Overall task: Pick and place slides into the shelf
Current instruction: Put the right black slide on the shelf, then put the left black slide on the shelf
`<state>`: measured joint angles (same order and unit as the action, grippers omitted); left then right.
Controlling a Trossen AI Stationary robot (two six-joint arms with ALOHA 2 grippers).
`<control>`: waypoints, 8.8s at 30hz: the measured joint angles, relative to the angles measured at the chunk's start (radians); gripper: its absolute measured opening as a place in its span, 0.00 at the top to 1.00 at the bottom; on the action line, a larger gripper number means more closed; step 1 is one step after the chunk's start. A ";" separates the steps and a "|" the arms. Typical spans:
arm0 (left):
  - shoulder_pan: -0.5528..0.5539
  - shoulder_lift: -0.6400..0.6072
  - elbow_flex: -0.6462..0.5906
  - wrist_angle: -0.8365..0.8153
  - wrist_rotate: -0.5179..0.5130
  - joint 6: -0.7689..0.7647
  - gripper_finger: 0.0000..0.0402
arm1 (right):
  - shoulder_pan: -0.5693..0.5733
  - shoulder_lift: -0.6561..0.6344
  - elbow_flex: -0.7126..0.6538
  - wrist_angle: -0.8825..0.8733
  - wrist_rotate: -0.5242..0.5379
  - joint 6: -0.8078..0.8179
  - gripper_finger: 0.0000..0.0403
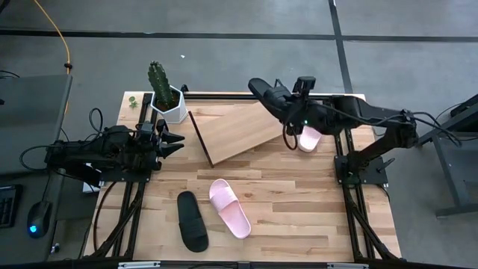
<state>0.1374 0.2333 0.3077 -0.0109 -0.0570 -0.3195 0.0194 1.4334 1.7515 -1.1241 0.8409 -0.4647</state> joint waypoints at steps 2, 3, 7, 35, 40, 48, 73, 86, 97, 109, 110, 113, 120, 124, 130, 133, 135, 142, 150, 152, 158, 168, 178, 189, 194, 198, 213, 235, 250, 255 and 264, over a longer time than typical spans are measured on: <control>0.000 0.000 0.000 0.000 0.000 0.000 0.67 | -0.028 0.000 0.000 0.024 -0.033 -0.023 1.00; 0.000 0.000 0.000 0.000 0.000 0.000 0.67 | -0.041 0.000 0.000 0.040 -0.056 -0.035 1.00; 0.000 0.000 0.000 0.000 0.000 0.000 0.67 | -0.093 0.001 0.000 0.111 -0.130 -0.082 1.00; 0.000 0.000 0.000 -0.018 0.000 0.000 0.67 | -0.390 0.048 -0.036 0.359 -0.708 -0.010 1.00; 0.000 0.000 0.000 -0.026 0.000 0.000 0.67 | -0.409 0.012 -0.241 0.574 -0.663 -0.044 1.00; 0.000 0.000 0.000 -0.038 -0.003 0.000 0.67 | -0.380 -0.059 -0.613 0.926 -0.451 -0.168 1.00; 0.000 0.000 0.000 -0.041 -0.030 0.000 0.67 | -0.114 -0.144 -0.949 1.114 0.096 -0.296 1.00; 0.000 0.000 0.000 -0.041 -0.030 0.000 0.67 | -0.108 -0.093 -0.949 1.002 0.113 -0.188 1.00; 0.000 0.000 0.000 -0.043 -0.030 0.000 0.67 | -0.108 -0.011 -0.949 1.009 0.119 -0.167 1.00; 0.000 0.000 0.000 -0.043 -0.030 -0.001 0.67 | -0.123 0.006 -0.949 0.986 0.161 -0.177 1.00; 0.000 0.000 0.000 -0.043 -0.030 0.000 0.67 | -0.125 0.006 -0.949 0.983 0.154 -0.187 1.00; 0.000 0.000 0.000 -0.043 -0.030 0.000 0.67 | -0.132 0.006 -0.949 0.985 0.121 -0.209 1.00; 0.000 0.000 0.000 -0.043 -0.030 -0.001 0.67 | -0.162 0.006 -0.949 0.984 0.091 -0.235 1.00; 0.000 0.000 0.000 -0.043 -0.030 0.000 0.67 | -0.189 0.006 -0.949 0.984 0.064 -0.251 1.00; 0.000 0.000 0.000 -0.043 -0.030 -0.001 0.67 | -0.220 0.006 -0.949 0.985 0.031 -0.267 1.00; 0.000 0.000 0.000 -0.043 -0.030 0.000 0.67 | -0.233 0.006 -0.949 0.986 0.004 -0.268 1.00; 0.000 0.000 0.000 -0.043 -0.030 0.000 0.67 | -0.239 0.006 -0.949 0.986 -0.009 -0.267 1.00; 0.000 0.000 0.000 -0.043 -0.030 0.000 0.67 | -0.269 0.006 -0.948 0.947 -0.060 -0.266 1.00; 0.000 0.000 0.000 -0.043 -0.030 -0.001 0.67 | -0.284 0.006 -0.948 0.879 -0.100 -0.212 1.00; 0.000 0.000 0.000 -0.043 -0.030 -0.001 0.67 | -0.284 0.006 -0.948 0.876 -0.135 -0.193 1.00; 0.000 0.000 0.000 -0.043 -0.030 -0.001 0.67 | -0.288 0.006 -0.948 0.830 -0.210 -0.133 1.00; 0.000 0.000 0.000 -0.043 -0.030 -0.001 0.67 | -0.288 0.005 -0.947 0.765 -0.290 -0.084 0.96; 0.000 0.000 0.000 -0.043 -0.030 -0.001 0.67 | -0.288 0.005 -0.947 0.762 -0.295 -0.086 0.96; 0.000 0.000 0.000 -0.043 -0.030 -0.001 0.67 | -0.287 0.005 -0.948 0.738 -0.300 -0.078 0.95; 0.000 0.000 0.000 -0.043 -0.030 -0.001 0.67 | -0.287 0.005 -0.948 0.724 -0.309 -0.061 0.87; 0.000 0.000 0.000 -0.043 -0.030 -0.001 0.67 | -0.287 0.005 -0.949 0.721 -0.307 -0.031 0.80; 0.000 0.000 0.000 -0.043 -0.030 -0.001 0.67 | -0.250 0.005 -0.949 0.713 -0.274 -0.025 0.74; 0.000 0.000 0.000 -0.043 -0.030 0.000 0.67 | -0.092 0.006 -0.950 0.622 -0.158 0.151 0.74; 0.000 0.000 0.000 -0.043 -0.021 0.000 0.67 | 0.101 0.006 -0.742 0.635 -0.311 0.438 0.74; 0.000 0.000 0.000 -0.043 0.035 -0.001 0.67 | 0.140 0.006 -0.687 0.671 -0.527 0.595 0.74; 0.000 0.000 0.000 -0.047 0.212 -0.001 0.67 | 0.257 0.014 -0.687 0.814 -0.654 0.737 0.74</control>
<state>0.1371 0.2333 0.3073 -0.0574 0.1547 -0.3202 0.2766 1.4475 1.0649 -0.3104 0.1866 0.2718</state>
